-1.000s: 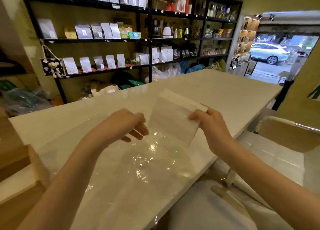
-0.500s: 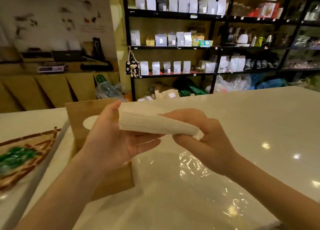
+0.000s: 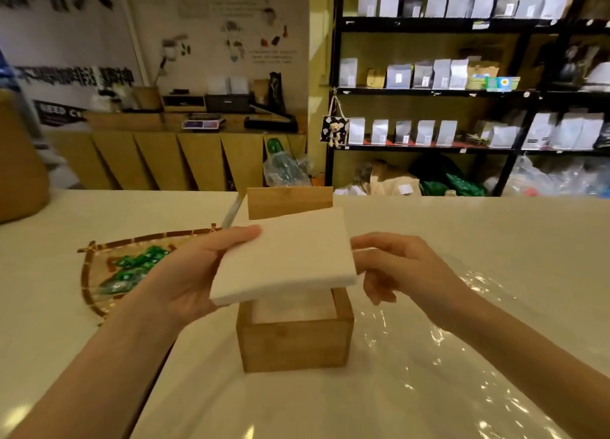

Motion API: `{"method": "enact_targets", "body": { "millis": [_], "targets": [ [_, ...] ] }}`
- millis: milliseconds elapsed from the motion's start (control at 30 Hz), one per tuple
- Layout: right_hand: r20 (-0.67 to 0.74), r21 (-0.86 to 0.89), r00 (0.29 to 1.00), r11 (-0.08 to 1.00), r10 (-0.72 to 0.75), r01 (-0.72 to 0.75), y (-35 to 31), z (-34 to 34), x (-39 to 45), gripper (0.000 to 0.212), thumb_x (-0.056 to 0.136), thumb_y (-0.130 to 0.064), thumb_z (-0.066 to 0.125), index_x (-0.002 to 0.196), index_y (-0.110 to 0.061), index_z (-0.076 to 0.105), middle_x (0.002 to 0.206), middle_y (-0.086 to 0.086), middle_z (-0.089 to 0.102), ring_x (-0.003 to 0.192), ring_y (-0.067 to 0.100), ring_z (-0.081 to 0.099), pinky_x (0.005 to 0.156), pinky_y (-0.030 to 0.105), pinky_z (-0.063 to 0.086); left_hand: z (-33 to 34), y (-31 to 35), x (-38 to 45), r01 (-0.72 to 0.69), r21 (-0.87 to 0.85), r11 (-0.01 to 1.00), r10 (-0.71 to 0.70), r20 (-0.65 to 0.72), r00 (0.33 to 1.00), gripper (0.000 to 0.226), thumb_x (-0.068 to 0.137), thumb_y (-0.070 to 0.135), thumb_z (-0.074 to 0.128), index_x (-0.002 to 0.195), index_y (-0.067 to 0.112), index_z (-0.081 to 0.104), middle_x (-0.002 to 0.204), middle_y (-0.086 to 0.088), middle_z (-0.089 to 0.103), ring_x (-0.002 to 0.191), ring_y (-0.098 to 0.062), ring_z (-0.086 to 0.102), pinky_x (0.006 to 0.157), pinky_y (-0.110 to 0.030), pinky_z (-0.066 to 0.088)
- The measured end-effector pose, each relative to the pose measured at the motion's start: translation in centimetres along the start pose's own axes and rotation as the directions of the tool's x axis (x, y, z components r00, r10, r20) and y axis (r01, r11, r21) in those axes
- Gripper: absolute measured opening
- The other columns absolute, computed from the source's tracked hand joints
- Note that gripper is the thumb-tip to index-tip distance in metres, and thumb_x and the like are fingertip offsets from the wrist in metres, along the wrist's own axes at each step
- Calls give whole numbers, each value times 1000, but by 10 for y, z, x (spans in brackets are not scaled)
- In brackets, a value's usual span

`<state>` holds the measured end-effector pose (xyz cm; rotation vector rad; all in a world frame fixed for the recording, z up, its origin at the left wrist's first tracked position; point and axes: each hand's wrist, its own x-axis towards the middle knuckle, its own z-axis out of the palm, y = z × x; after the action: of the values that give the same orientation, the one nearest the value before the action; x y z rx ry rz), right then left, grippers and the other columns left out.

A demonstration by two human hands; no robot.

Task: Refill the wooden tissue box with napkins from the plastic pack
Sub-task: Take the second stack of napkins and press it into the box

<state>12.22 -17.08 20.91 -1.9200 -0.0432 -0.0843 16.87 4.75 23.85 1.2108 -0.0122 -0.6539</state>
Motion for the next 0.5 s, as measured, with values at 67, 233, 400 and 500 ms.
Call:
{"method": "enact_targets", "body": {
  "millis": [67, 233, 400, 500],
  "targets": [
    [142, 181, 978, 968, 151, -175, -6, 6, 5, 27, 94, -23, 42, 93, -12, 66, 57, -2, 68, 52, 16, 54, 39, 20, 37, -4, 0, 3, 18, -40, 999, -17, 24, 1000, 35, 63, 17, 56, 96, 6, 58, 68, -14, 74, 52, -22, 71, 34, -25, 51],
    [254, 430, 929, 829, 270, -358, -4, 14, 22, 49, 93, -44, 32, 91, -12, 69, 88, 10, 70, 85, 25, 64, 82, 44, 51, -15, -9, 16, 78, -23, 997, -77, 50, 996, 43, 65, 17, 59, 107, 7, 59, 86, -15, 76, 69, -25, 74, 51, -34, 60],
    [156, 240, 969, 944, 191, -225, 2, 9, 30, 22, 85, -32, 58, 88, -13, 69, 80, 4, 70, 71, 17, 66, 63, 29, 52, -17, -14, 28, 50, 88, 995, -50, -6, 999, 36, 71, 17, 61, 106, 10, 60, 95, -12, 75, 83, -24, 73, 71, -40, 58],
    [125, 84, 980, 983, 154, -165, 5, 7, 32, 21, 80, -24, 67, 97, -12, 68, 85, 2, 73, 75, 15, 68, 58, 23, 54, -13, -15, 30, 4, 218, 976, 8, -56, 998, 17, 85, 19, 55, 99, 13, 62, 91, -6, 75, 85, -20, 71, 71, -36, 60]
  ]
}}
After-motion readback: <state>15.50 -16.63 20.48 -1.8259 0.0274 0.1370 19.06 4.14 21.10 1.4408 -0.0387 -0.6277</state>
